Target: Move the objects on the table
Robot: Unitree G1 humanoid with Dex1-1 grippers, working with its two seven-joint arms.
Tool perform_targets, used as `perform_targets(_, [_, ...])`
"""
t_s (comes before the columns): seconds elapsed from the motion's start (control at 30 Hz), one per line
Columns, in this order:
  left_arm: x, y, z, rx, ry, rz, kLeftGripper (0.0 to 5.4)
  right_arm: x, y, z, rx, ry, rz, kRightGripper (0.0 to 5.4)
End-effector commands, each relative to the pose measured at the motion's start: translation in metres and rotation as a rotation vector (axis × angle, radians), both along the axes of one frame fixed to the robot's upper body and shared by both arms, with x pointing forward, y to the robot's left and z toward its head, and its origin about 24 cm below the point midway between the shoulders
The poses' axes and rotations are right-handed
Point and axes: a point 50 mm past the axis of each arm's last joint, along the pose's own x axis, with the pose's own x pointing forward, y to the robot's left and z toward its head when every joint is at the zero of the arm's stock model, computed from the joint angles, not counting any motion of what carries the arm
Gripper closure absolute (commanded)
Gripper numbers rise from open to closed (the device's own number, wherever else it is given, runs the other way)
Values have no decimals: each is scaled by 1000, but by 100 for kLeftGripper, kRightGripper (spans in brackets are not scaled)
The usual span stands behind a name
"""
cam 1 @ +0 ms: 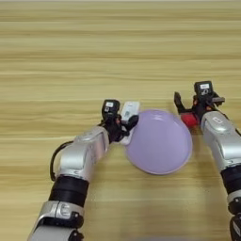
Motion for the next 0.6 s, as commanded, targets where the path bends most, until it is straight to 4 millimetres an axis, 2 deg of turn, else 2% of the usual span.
perform_targets(0.03, [0,-18,0,-16,22,-48,254,1,2,3,-3,-3,-6,0])
perform_targets(0.4, [-9,-55,-10,-41,75,-138,254,0,2,3,-4,-5,-5,0])
perform_targets(0.6, [-15,-66,-14,-30,87,-193,254,-1,2,4,-4,-6,-5,0])
